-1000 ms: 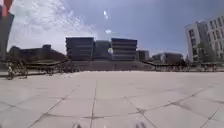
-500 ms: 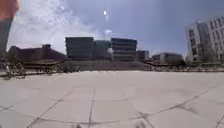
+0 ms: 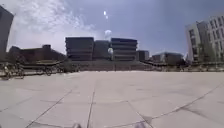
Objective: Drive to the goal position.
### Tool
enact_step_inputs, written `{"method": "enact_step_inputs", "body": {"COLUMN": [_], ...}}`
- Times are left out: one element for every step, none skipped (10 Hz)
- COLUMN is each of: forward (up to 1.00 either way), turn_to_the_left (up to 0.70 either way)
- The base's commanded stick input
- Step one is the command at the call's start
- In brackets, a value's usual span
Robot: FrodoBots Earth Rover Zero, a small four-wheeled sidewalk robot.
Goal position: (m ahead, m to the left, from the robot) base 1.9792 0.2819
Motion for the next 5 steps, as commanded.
{"method": "enact_step_inputs", "body": {"forward": [0.45,0.45,0.45,0.45,0.45], "turn_to_the_left": [0.03,0.03,0.03,0.03,0.03]}}
